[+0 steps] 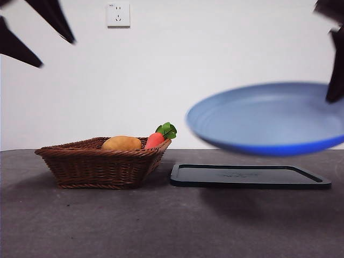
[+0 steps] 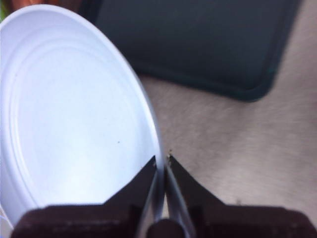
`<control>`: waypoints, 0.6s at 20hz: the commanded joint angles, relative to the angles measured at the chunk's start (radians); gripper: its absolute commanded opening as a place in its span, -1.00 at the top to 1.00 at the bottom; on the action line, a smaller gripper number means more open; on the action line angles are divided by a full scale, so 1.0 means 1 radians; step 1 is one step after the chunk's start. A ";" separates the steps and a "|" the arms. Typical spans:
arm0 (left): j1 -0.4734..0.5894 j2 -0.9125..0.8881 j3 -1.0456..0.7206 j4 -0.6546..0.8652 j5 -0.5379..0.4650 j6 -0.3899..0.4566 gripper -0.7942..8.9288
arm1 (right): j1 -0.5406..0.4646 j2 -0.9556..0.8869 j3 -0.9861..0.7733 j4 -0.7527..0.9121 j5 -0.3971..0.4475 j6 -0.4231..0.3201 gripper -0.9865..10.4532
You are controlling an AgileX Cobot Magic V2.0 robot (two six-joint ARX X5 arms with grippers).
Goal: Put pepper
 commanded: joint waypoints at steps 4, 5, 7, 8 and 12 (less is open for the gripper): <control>-0.109 0.363 0.230 0.001 -0.195 -0.065 0.07 | -0.036 -0.153 0.011 -0.019 -0.005 0.011 0.82; -0.118 0.417 0.267 -0.012 -0.214 -0.065 0.07 | -0.036 -0.171 0.011 -0.024 -0.006 0.011 0.82; -0.122 0.526 0.350 -0.056 -0.253 -0.072 0.07 | -0.036 -0.203 0.011 -0.033 -0.008 0.010 0.82; -0.124 0.584 0.393 -0.087 -0.275 -0.076 0.07 | -0.036 -0.216 0.011 -0.034 -0.008 0.011 0.82; -0.124 0.715 0.453 -0.085 -0.292 -0.121 0.07 | -0.036 -0.228 0.011 -0.035 -0.012 0.010 0.82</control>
